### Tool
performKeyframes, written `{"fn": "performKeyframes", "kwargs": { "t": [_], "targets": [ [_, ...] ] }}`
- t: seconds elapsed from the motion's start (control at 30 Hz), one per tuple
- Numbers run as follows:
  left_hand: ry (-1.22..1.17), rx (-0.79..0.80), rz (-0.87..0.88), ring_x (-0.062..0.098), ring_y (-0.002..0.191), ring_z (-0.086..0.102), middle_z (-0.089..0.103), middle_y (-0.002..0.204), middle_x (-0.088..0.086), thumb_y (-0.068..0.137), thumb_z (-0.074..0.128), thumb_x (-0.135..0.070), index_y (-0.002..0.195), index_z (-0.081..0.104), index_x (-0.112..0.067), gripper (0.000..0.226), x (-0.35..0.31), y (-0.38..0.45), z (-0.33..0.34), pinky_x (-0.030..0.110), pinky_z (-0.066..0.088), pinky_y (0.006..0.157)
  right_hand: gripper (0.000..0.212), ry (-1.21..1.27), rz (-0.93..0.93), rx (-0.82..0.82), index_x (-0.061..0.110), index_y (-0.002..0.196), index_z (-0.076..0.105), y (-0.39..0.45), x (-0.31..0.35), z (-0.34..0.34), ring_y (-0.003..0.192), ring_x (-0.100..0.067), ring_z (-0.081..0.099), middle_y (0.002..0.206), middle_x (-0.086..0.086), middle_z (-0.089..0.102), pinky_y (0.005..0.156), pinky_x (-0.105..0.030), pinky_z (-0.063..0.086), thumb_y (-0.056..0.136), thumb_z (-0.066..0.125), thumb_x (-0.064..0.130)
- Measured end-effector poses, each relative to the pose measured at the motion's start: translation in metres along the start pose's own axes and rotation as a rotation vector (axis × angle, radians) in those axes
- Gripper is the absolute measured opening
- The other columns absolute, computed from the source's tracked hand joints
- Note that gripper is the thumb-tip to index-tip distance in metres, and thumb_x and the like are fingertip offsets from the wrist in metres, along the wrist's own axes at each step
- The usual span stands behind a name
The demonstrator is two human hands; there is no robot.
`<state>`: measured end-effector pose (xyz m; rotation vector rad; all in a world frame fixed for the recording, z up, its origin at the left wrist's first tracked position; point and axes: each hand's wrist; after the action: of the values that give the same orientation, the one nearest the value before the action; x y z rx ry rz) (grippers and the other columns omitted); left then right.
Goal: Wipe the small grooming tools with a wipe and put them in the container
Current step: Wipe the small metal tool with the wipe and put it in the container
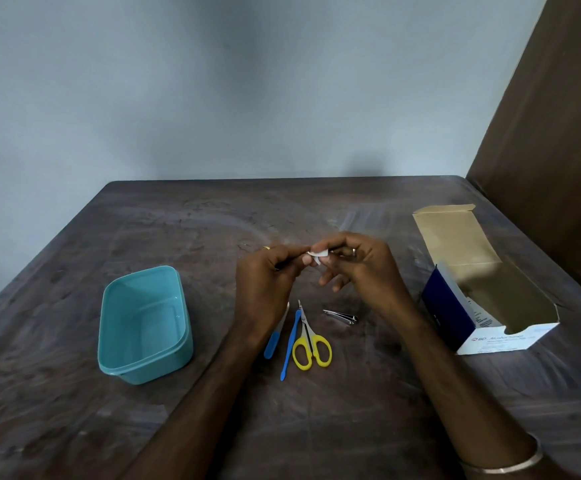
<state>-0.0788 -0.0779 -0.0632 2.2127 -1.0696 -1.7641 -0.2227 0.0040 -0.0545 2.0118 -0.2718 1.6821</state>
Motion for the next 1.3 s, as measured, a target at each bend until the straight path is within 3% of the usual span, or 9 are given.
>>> {"fn": "performKeyframes", "kwargs": {
  "t": [0.33,0.4,0.5,0.6,0.8,0.93,1.03,1.2,1.3],
  "targets": [
    [0.103,0.045,0.019,0.005,0.070,0.070,0.077,0.083,-0.004,0.089,0.070,-0.015,0.104,0.077,-0.016,0.017,0.0011,0.0001,0.0015,0.031,0.059,0.068,0.013,0.126,0.058,-0.023,0.001,0.093,0.072,-0.0002,0.0002,-0.0013,0.060,-0.035,0.069,0.084,-0.023,0.073,0.054,-0.035,0.054,0.091,0.059,-0.003],
    [0.163,0.051,0.069,0.003,0.067,0.068,0.076,0.080,-0.005,0.089,0.070,-0.016,0.105,0.077,-0.017,0.017,0.0003,-0.0012,0.0021,0.029,0.058,0.065,0.017,0.154,0.066,-0.017,0.001,0.091,0.072,0.0000,-0.0004,-0.0023,0.060,-0.037,0.069,0.083,-0.026,0.071,0.054,-0.035,0.055,0.091,0.055,0.001],
    [0.187,0.062,0.104,0.000,0.066,0.067,0.075,0.079,-0.006,0.090,0.070,-0.015,0.105,0.076,-0.018,0.017,-0.0003,-0.0024,0.0027,0.026,0.058,0.064,0.012,0.119,0.061,-0.032,0.002,0.089,0.071,0.0011,-0.0011,-0.0017,0.057,-0.034,0.068,0.079,-0.022,0.071,0.053,-0.036,0.056,0.092,0.066,0.013],
    [0.109,0.074,0.036,0.003,0.067,0.070,0.076,0.079,-0.004,0.090,0.069,-0.013,0.103,0.077,-0.016,0.016,0.0015,-0.0016,0.0028,0.029,0.060,0.065,0.007,0.042,0.012,-0.018,0.003,0.093,0.071,0.0014,-0.0020,-0.0002,0.056,-0.030,0.066,0.079,-0.022,0.071,0.053,-0.038,0.058,0.087,0.072,0.008],
    [-0.134,0.118,-0.166,0.014,0.066,0.072,0.075,0.074,0.002,0.092,0.066,-0.009,0.098,0.077,-0.008,0.013,-0.0029,-0.0020,0.0020,0.028,0.059,0.063,0.028,0.006,-0.051,-0.022,0.007,0.111,0.064,0.0009,0.0011,0.0008,0.049,-0.024,0.061,0.076,-0.031,0.064,0.048,-0.035,0.056,0.085,0.071,-0.002],
    [-0.187,0.151,-0.225,0.018,0.067,0.072,0.075,0.074,0.005,0.093,0.064,-0.008,0.098,0.076,-0.007,0.013,-0.0026,-0.0024,0.0018,0.023,0.056,0.061,0.044,0.007,-0.041,-0.017,0.015,0.121,0.056,0.0014,-0.0004,-0.0002,0.047,-0.026,0.059,0.067,-0.019,0.067,0.048,-0.037,0.054,0.084,0.075,0.003],
    [-0.184,0.169,-0.222,0.020,0.068,0.072,0.074,0.075,0.007,0.093,0.063,-0.006,0.097,0.075,-0.006,0.013,-0.0017,-0.0021,0.0021,0.024,0.057,0.062,0.050,-0.018,-0.036,-0.035,0.019,0.124,0.052,0.0013,-0.0008,0.0005,0.048,-0.028,0.059,0.068,-0.022,0.067,0.049,-0.039,0.054,0.083,0.077,0.006],
    [-0.139,0.127,-0.194,0.016,0.067,0.071,0.074,0.073,0.001,0.092,0.063,-0.003,0.092,0.074,-0.019,0.020,-0.0014,-0.0020,0.0027,0.026,0.060,0.064,0.049,0.044,-0.011,-0.108,0.018,0.123,0.050,0.0016,0.0008,-0.0015,0.044,-0.030,0.055,0.071,-0.015,0.073,0.048,-0.041,0.051,0.084,0.076,0.004],
    [-0.121,0.114,-0.195,0.014,0.066,0.071,0.074,0.074,0.001,0.092,0.063,-0.002,0.095,0.074,-0.017,0.018,-0.0008,-0.0014,0.0035,0.026,0.060,0.064,0.049,0.071,0.001,-0.136,0.017,0.123,0.049,0.0036,0.0002,-0.0037,0.042,-0.027,0.054,0.074,-0.014,0.074,0.047,-0.038,0.051,0.084,0.075,0.003]
  ]
}}
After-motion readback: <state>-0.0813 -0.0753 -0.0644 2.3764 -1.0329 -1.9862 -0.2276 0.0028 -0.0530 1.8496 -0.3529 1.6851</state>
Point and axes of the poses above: each hand's wrist, its own y-axis towards the middle knuckle, its own z-axis out of the palm, x = y × z
